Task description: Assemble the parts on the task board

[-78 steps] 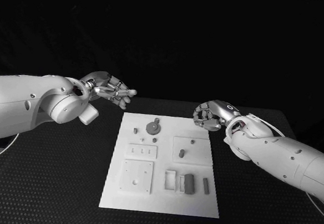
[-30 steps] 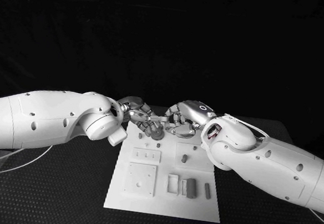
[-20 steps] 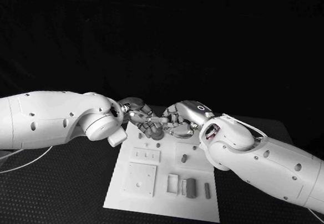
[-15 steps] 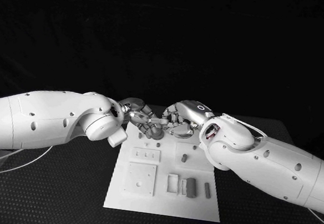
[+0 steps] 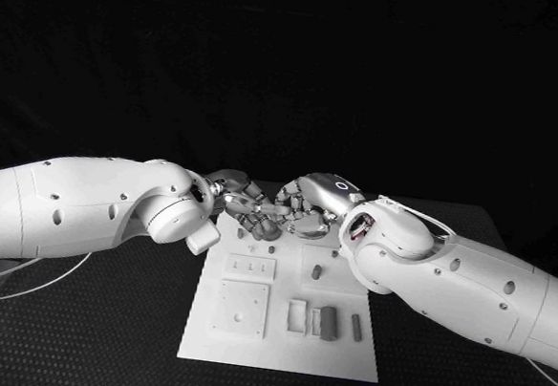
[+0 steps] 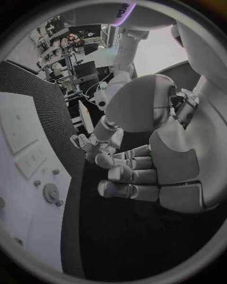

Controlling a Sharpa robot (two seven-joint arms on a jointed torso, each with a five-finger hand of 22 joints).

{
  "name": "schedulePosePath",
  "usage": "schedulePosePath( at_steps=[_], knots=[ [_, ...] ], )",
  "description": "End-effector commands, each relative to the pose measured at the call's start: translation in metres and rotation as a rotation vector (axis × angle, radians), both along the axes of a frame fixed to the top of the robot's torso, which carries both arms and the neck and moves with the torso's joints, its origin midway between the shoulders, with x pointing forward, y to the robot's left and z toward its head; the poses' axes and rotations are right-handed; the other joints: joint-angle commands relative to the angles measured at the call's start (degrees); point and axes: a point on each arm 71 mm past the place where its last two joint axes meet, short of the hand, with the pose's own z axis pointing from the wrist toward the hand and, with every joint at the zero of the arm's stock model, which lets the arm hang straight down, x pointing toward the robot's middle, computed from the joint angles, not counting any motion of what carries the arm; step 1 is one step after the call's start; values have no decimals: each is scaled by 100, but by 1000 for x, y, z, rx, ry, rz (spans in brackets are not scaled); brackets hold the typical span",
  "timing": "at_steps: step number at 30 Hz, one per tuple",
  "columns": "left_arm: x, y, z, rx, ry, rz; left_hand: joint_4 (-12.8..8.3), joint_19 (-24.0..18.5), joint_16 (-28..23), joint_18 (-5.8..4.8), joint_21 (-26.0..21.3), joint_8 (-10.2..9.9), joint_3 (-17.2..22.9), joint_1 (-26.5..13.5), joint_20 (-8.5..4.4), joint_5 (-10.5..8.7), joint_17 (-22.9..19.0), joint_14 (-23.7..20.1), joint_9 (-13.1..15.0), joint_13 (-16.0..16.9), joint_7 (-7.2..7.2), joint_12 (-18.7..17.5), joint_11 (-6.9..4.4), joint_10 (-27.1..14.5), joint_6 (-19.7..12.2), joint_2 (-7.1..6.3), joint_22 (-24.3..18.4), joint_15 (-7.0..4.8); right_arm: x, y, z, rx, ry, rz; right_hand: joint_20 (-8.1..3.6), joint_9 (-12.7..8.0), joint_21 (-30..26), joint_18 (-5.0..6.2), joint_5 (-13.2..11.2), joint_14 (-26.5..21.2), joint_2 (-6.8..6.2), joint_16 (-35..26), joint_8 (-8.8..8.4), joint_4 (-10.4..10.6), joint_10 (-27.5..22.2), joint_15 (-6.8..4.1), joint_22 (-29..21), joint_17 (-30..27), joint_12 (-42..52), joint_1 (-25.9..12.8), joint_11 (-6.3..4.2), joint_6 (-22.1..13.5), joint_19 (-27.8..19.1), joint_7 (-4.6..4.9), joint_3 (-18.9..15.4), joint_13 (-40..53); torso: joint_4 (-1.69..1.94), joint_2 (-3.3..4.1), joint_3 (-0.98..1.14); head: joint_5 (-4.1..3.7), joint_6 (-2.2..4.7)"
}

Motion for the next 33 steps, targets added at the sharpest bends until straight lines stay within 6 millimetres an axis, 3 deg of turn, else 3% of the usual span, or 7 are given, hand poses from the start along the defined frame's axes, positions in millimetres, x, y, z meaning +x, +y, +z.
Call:
schedulePosePath(
  at_steps=[1, 8, 15, 19, 24, 33],
  knots=[
    [-2, -6, 1, -25, 8, -18, -9, 20, 12, 51, -18, 17, 2, 60, -26, -26, 11, 20, 8, 16, -12, -28, -15, 48, 42, 37, 12, -30, -2, 4, -1, -5, 4, 14, -21, -1, 31, 117, 5, 27, -26, 20, 28, 49, 41, -33, 83, 2, 14, -7, 5, 241, 36, 195, 1, 6, 4, 4, 1, -5, -5],
    [-2, -5, 1, -28, 8, -14, -15, 23, 11, 45, -23, 20, -30, 195, -33, -25, 27, 24, 18, 57, -24, -43, -26, 76, 70, 129, 32, -34, -4, 6, -1, -1, 5, 21, -23, 0, 31, 117, 5, 29, -25, 20, 27, 52, 44, -34, 83, 2, 13, -9, 4, 244, 37, 194, 1, 7, 4, 6, 3, -15, -7],
    [-2, -2, 2, -29, 2, 0, -37, 26, 11, 35, -30, 33, -88, 612, -42, -16, 56, 35, 38, 129, -53, -62, -52, 143, 133, 375, 72, -43, -3, 5, -2, -4, 9, 17, -25, 3, 31, 117, 5, 33, -20, 19, 27, 58, 49, -36, 82, 2, 12, -12, 2, 249, 39, 192, 3, 9, 5, 10, 2, -21, -9],
    [-2, -2, 2, -30, -2, 3, -29, 52, 21, 33, -27, 52, 83, 947, -50, -22, 80, 62, 55, 180, -81, -63, -79, 213, 200, 507, 98, -53, -3, 5, -2, -5, 12, 20, -26, 4, 31, 117, 5, 34, -21, 19, 27, 58, 51, -36, 82, 2, 12, -13, 1, 251, 39, 191, 2, 10, 5, 9, 5, -19, -12],
    [-1, -2, 2, -36, 2, 4, -22, 60, 25, 23, -35, 47, 269, 1132, -52, -22, 101, 73, 61, 214, -85, -86, -83, 237, 218, 537, 117, -54, -5, 7, -2, 0, 17, 26, -26, 5, 31, 117, 5, 35, -21, 19, 27, 59, 52, -37, 81, 2, 12, -14, 0, 254, 40, 190, 2, 11, 5, 11, 5, -12, -14],
    [-2, -2, 2, -42, 14, 2, -8, 59, 20, 9, -43, 37, 296, 1049, -47, -23, 111, 70, 63, 234, -78, -109, -77, 242, 221, 489, 129, -47, -8, 10, -4, 0, 24, 34, -28, 6, 32, 117, 5, 37, -18, 19, 27, 62, 56, -38, 81, 3, 11, -15, -1, 257, 41, 189, 3, 13, 3, 12, 10, -14, -18]
  ],
)
